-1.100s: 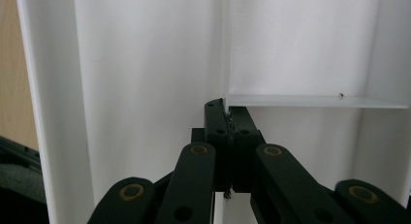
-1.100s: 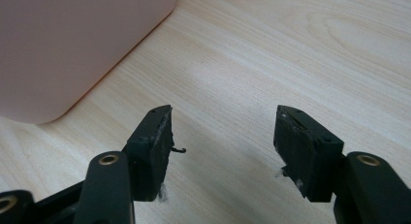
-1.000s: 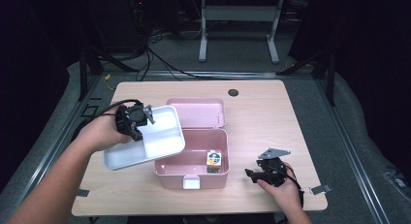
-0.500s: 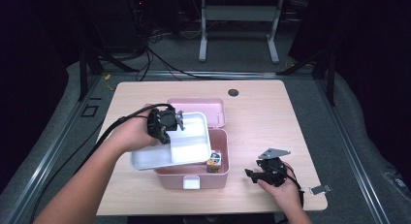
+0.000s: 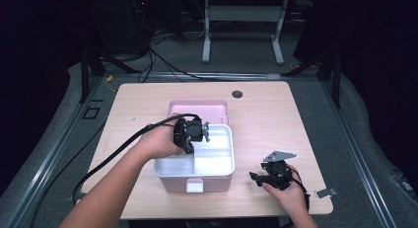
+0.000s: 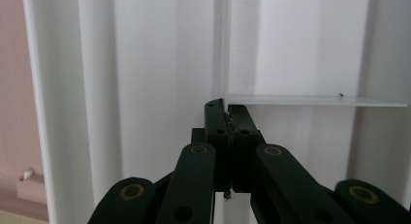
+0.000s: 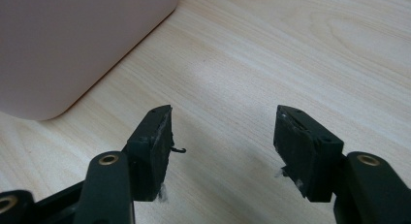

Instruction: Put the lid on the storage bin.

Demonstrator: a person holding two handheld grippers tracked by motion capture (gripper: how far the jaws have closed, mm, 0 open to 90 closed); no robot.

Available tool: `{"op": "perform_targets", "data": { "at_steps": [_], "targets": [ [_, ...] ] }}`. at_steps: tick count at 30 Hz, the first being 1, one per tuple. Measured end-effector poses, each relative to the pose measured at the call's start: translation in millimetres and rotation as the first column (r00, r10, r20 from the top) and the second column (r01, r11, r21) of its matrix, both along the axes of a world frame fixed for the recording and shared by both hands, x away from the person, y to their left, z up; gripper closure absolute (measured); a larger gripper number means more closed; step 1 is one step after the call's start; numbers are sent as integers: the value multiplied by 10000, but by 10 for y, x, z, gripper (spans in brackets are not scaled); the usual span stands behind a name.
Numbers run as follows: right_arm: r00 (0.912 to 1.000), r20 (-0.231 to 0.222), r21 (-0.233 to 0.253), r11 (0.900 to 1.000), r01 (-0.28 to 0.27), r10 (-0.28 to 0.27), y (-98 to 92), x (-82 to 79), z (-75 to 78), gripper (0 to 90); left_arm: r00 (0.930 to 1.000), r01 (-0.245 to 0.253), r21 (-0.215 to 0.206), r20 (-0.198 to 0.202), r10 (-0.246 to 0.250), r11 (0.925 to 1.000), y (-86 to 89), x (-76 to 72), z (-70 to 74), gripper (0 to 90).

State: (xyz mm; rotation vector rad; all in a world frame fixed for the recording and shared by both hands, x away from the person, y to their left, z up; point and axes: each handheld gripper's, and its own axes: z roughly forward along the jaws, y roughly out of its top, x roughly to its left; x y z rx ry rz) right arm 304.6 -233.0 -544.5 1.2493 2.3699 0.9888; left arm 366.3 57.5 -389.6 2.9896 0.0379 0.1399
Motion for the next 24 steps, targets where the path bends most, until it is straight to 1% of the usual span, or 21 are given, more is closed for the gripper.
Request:
{"op": "perform_targets", "data": {
  "at_steps": [2,3,4,5,6,7,10,12,14,15,17,19,20,22,24],
  "targets": [
    [10000,-4,0,10000,-8,8,0,1,-1,392,10000,6,0,23,-6,10000,-5,8,-13,886],
    [10000,-10,-14,10000,-9,9,0,1,-3,392,9999,16,-1,108,-16,10000,-7,9,-21,885],
    [10000,19,-11,10000,-29,29,1,3,-6,392,9999,41,103,135,-43,9999,-9,11,-22,887],
    [10000,19,-11,10000,-29,29,1,3,-6,392,9999,41,103,135,-43,9999,-9,11,-22,889],
    [10000,-10,-38,10000,-29,29,6,1,-6,392,9998,-62,210,163,59,9998,-17,22,-51,888],
    [10000,-20,-55,10000,-56,55,7,1,-6,392,9999,-21,252,148,18,9997,-21,25,-62,888],
    [10000,-45,-74,9999,-80,79,10,1,-6,392,9999,95,181,96,-97,9998,-34,20,-124,889],
    [10000,-41,-61,9999,-83,83,9,0,-7,392,10000,47,239,-6,-47,9997,-33,29,-159,884],
    [10000,-88,-38,10000,-43,43,10,1,-8,392,10000,57,169,2,-57,9998,-28,36,-176,885],
    [10000,-54,-57,10000,-44,43,10,2,-10,392,10000,32,105,-11,-32,9999,-21,39,-208,884],
    [9999,-63,-64,9999,-85,84,10,2,-9,392,10000,6,132,-29,-6,9999,-18,41,-227,884],
    [9999,-67,-73,9999,-84,83,10,3,-10,392,9999,-138,-98,-65,137,9999,11,45,-258,880],
    [10000,-50,-62,10000,-68,68,10,4,-11,392,9999,-138,-98,-65,137,9999,11,45,-258,876],
    [10000,-57,-51,10000,-43,43,13,5,-13,392,9992,-404,-471,-86,401,9981,61,42,-291,870],
    [9999,-58,-108,9999,-98,97,15,5,-13,392,9986,-532,-719,-69,528,9960,90,42,-319,863]
  ]
}}
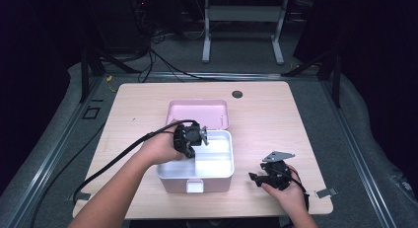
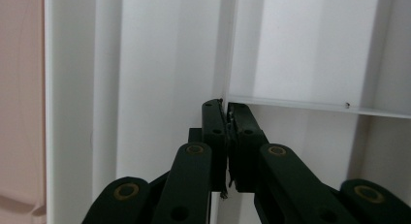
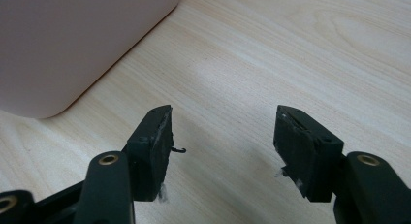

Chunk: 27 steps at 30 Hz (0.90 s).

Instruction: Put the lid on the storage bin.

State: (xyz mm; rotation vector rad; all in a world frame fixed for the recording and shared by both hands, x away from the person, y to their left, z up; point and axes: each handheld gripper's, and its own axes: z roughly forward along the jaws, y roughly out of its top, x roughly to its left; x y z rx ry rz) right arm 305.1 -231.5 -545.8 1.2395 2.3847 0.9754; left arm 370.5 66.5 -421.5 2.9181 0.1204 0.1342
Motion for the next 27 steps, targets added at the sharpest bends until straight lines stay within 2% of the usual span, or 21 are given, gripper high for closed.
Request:
{"op": "perform_targets", "data": {
  "at_steps": [4,6,7,8,9,10,11,14,16,17,18,20,23,26,27],
  "targets": [
    [9999,-116,-60,10000,-55,54,12,-3,6,392,9998,-182,-196,57,183,9996,24,-17,-4,851],
    [10000,27,45,10000,-12,12,17,1,2,392,9991,-428,-490,10,429,9979,66,-22,-10,842],
    [10000,26,112,9999,16,-16,16,1,6,391,9991,-428,-490,10,429,9979,66,-22,-10,832],
    [10000,88,119,9999,16,-17,6,3,14,390,9975,-706,-722,-95,701,9949,103,-25,-16,816],
    [10000,73,196,9998,49,-50,3,2,24,389,9928,-1192,-987,-274,1170,9880,166,-27,-24,803],
    [10000,83,242,9997,50,-52,0,0,33,389,9928,-1192,-987,-274,1170,9880,166,-27,-24,797],
    [9999,120,374,9993,26,-30,3,-7,47,388,9853,-1685,-1413,-521,1627,9755,254,-26,-42,795],
    [9995,318,348,9994,-6,-5,34,-22,97,377,9708,-2368,-1620,-780,2268,9580,379,-19,-51,790],
    [9986,523,414,9991,-29,7,66,-17,164,376,9647,-2597,-1670,-907,2474,9511,435,-22,-52,779],
    [9977,650,211,9997,153,-166,85,-18,205,377,9639,-2624,-1706,-923,2497,9498,453,-24,-54,771],
    [9975,698,407,9992,58,-86,98,-3,230,379,9608,-2735,-1707,-953,2604,9466,457,-29,-54,770],
    [9976,687,459,9989,51,-83,117,24,280,383,9610,-2741,-1699,-866,2627,9466,446,-39,-55,753],
    [9977,651,476,9987,173,-204,143,93,356,383,9577,-2860,-1760,-865,2746,9419,438,-36,-59,721],
    [9968,772,418,9989,188,-220,160,176,445,384,9577,-2868,-1752,-750,2777,9418,435,-40,-61,739],
    [9975,689,477,9987,152,-184,166,215,481,384,9598,-2799,-1767,-721,2712,9436,435,-43,-62,740]
  ]
}}
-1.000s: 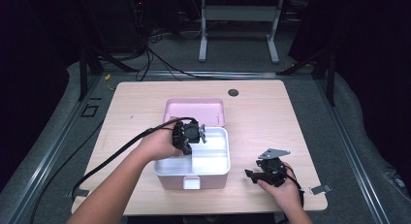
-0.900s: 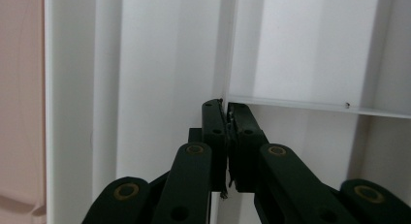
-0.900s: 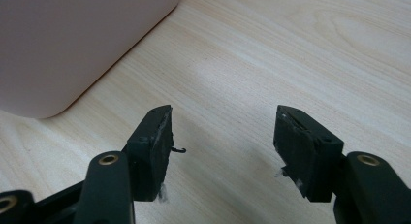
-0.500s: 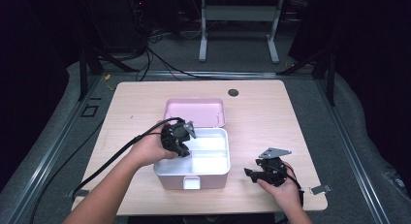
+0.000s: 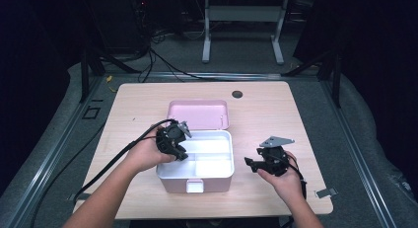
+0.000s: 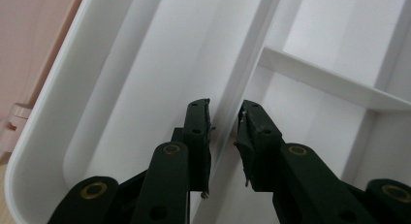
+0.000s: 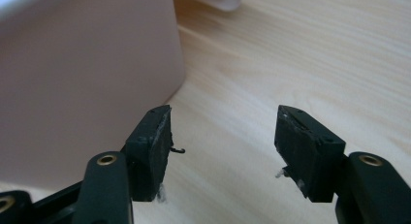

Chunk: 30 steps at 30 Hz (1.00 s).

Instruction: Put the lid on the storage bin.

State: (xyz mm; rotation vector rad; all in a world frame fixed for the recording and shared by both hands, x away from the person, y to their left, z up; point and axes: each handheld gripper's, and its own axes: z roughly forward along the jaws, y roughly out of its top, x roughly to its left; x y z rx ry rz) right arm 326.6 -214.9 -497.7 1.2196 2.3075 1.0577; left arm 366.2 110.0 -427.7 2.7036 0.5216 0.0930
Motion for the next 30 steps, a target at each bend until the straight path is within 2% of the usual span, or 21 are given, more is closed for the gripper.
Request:
{"op": "perform_targets", "data": {
  "at_steps": [9,19,23,30],
  "targets": [
    [9998,97,-234,9996,153,-151,130,366,245,360,10000,54,12,69,-54,10000,-2,-12,-1,756],
    [9994,-114,-415,9986,335,-340,305,602,391,321,9998,196,-68,35,-195,9998,0,-10,-4,784],
    [9993,-65,-343,9988,353,-355,341,680,476,321,9998,191,-66,36,-191,9998,0,-11,-4,784],
    [9981,345,-13,9987,516,-515,376,823,602,320,9997,224,-82,71,-224,9997,0,-19,-5,796]
  ]
}}
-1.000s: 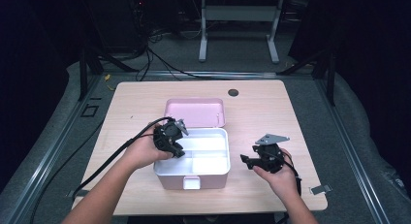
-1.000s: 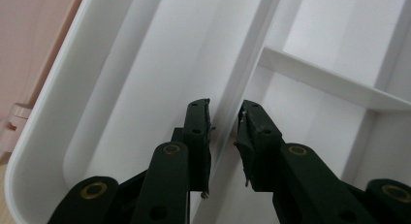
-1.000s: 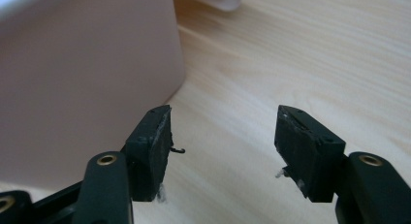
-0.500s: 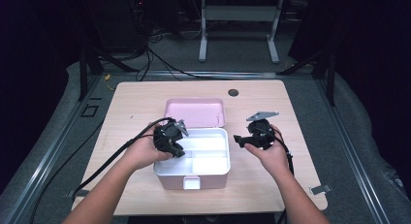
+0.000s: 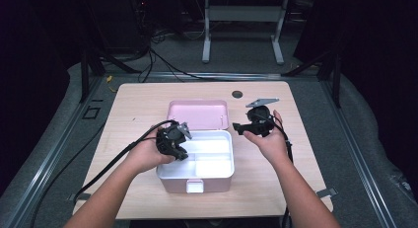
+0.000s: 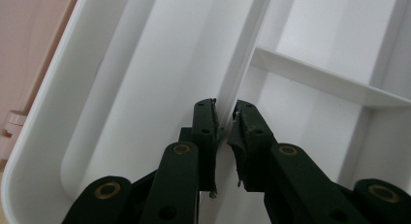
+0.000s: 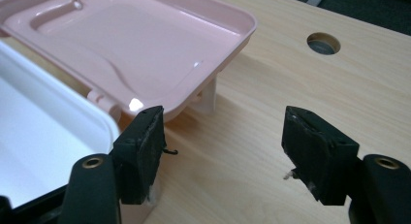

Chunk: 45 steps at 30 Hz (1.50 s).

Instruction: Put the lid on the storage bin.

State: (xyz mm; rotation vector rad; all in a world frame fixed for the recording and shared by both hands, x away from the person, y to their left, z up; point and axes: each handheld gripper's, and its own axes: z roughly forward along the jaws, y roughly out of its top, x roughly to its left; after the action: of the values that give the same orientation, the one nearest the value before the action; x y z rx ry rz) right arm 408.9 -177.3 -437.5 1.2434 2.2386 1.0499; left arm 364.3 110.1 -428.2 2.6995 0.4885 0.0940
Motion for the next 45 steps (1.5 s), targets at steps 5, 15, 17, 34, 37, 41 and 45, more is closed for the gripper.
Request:
{"op": "perform_targets", "data": {
  "at_steps": [5,15,17,34,37,41,45],
  "targets": [
    [10000,-64,159,9999,23,-22,27,92,68,325,10000,-4,-6,-15,4,10000,-1,1,0,798],
    [9990,-444,302,9995,117,-104,172,280,49,312,10000,18,23,37,-18,10000,-2,-3,0,800],
    [9981,-562,209,9994,281,-269,216,348,20,338,10000,21,29,41,-22,10000,-3,-3,0,800],
    [9500,-1953,-72,9690,2471,-2438,539,838,-294,652,9999,127,-1,23,-127,9999,3,2,-1,803],
    [9421,-1971,-224,9620,2723,-2712,590,846,-306,696,9999,135,23,35,-135,9999,0,1,0,803],
    [9292,-2243,-92,9541,2993,-2937,638,840,-297,787,9999,114,30,80,-114,9999,-1,-7,-1,803],
    [9195,-2332,-105,9463,3231,-3165,639,829,-282,807,9999,127,26,77,-127,9999,-1,-8,-1,803]
  ]
}}
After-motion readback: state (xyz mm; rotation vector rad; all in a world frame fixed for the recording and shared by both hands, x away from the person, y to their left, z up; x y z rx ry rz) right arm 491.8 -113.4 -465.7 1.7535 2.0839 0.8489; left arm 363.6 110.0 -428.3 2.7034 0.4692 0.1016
